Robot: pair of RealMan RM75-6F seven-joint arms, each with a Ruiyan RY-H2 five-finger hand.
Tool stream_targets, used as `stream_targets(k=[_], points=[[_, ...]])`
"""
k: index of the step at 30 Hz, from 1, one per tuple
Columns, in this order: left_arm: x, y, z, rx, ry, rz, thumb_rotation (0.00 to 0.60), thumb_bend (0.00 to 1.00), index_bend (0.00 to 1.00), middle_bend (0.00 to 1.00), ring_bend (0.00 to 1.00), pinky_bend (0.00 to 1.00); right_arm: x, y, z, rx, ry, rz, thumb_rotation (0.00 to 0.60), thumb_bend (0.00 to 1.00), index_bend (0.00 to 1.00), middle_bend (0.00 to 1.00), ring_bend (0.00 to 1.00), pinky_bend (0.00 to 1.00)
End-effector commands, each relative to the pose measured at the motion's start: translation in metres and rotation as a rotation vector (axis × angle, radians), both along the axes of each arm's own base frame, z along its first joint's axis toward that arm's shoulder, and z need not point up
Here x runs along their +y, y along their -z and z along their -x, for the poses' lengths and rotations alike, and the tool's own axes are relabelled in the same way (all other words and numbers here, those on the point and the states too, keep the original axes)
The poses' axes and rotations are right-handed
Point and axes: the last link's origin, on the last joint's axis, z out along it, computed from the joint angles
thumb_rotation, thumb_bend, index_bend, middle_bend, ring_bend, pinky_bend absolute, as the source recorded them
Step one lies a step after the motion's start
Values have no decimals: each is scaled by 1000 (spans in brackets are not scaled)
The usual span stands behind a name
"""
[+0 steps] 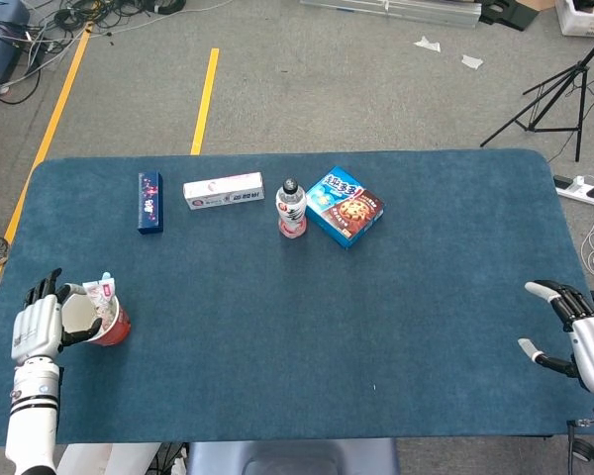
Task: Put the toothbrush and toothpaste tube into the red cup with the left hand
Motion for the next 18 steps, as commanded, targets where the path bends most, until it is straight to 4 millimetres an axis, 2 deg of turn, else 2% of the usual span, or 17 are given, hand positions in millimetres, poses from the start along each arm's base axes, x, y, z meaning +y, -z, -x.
stream_targets(k=[1, 18], points=[[0, -2, 1, -1, -4, -8, 600, 242, 325, 65, 0, 0, 0, 0, 0, 0, 1, 0, 600, 123, 257, 245, 222, 595], [-7, -18, 3, 44, 7, -61, 600, 242, 325, 65, 0, 0, 0, 0, 0, 3, 2, 1, 600, 123, 257, 245, 222, 595]])
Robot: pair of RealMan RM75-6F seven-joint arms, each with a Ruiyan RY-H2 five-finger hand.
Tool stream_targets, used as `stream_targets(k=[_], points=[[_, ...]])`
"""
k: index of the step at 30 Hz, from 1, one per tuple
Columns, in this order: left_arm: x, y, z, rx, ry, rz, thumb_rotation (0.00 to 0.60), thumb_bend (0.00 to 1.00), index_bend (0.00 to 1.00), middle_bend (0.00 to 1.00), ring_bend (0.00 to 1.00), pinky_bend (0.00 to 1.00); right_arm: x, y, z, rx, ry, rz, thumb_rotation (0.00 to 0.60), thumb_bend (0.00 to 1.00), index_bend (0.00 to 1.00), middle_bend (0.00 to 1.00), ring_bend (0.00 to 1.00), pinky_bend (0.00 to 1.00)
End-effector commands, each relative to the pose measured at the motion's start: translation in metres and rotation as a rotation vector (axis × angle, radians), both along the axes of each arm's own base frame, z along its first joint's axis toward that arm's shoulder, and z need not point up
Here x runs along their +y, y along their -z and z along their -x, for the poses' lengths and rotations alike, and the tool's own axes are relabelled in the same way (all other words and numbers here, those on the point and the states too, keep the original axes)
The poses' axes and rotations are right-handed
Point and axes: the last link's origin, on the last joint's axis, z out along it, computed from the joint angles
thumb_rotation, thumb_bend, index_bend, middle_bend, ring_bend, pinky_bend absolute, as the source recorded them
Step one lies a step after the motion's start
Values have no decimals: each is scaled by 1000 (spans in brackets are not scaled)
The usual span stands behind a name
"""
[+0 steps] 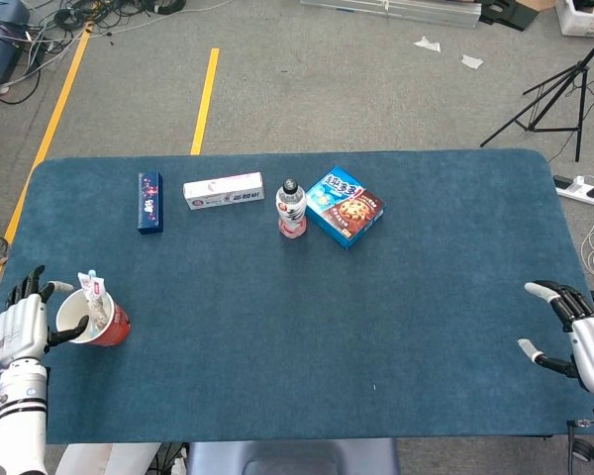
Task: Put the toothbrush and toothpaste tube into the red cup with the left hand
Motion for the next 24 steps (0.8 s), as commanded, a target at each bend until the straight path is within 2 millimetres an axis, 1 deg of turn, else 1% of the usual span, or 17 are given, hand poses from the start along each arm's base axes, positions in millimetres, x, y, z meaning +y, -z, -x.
stream_targets(k=[1, 6, 11, 18, 24], points=[[-2, -4, 1, 21, 3, -14, 600, 242, 325, 65, 0, 0, 0, 0, 0, 1, 1, 0, 600, 123, 257, 245, 222, 595], [-6, -9, 5, 58, 15, -46, 600, 242, 325, 65, 0, 0, -1, 1, 0, 5, 3, -3, 600, 123, 257, 245, 222, 595], [-11, -13, 7, 74, 44, -41, 600, 242, 325, 65, 0, 0, -1, 3, 0, 12, 4, -7, 600, 123, 257, 245, 222, 595], [-21, -17, 13, 54, 171, 46, 600, 242, 322, 65, 0, 0, -4, 6, 0, 29, 14, -5, 600, 123, 257, 245, 222, 595], [-33, -20, 19, 159, 310, 146, 600, 243, 309, 65, 0, 0, -5, 11, -1, 52, 21, 3, 600, 123, 257, 245, 222, 595]])
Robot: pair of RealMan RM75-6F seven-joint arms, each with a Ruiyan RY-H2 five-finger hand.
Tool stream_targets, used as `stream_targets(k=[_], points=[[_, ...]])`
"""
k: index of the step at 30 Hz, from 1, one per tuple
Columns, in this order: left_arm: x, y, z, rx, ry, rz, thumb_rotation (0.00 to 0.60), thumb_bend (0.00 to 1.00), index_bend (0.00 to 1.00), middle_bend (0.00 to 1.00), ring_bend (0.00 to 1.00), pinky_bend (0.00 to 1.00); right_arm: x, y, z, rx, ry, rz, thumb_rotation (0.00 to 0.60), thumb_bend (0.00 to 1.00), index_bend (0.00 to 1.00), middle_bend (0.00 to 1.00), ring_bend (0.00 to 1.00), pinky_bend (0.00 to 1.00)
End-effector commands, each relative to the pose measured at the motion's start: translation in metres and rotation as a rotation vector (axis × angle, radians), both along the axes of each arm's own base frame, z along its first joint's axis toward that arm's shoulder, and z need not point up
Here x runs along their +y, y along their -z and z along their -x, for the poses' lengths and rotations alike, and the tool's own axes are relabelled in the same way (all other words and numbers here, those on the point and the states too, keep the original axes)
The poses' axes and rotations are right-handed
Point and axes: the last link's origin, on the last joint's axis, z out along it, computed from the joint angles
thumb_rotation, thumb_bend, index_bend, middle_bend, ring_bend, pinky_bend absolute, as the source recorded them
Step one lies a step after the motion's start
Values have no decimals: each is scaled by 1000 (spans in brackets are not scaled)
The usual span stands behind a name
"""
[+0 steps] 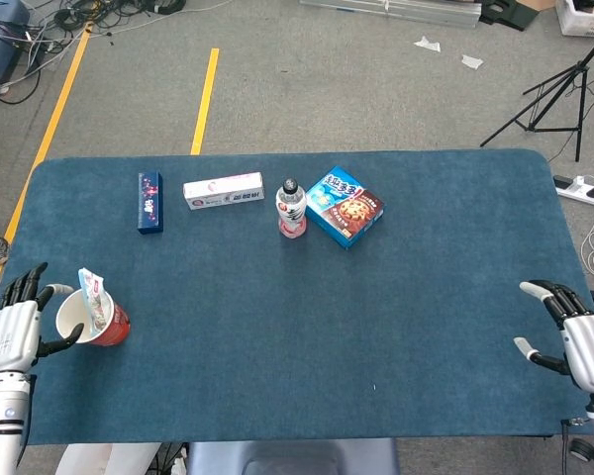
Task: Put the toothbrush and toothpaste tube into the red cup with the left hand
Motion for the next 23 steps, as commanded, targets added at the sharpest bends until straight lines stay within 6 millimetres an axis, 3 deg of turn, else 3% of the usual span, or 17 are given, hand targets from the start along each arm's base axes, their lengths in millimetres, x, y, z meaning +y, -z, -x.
stream_targets(k=[1, 13, 23], points=[[-13, -3, 11, 87, 78, 80, 600, 243, 308, 65, 0, 0, -1, 2, -1, 7, 4, 3, 600, 123, 257, 245, 222, 595], [-27, -9, 28, 164, 160, 58, 600, 242, 307, 65, 0, 0, 0, 11, -2, 50, 19, 4, 600, 123, 257, 245, 222, 595], [-29, -9, 28, 181, 151, 62, 600, 242, 308, 64, 0, 0, -1, 12, -1, 50, 23, -5, 600, 123, 257, 245, 222, 595]])
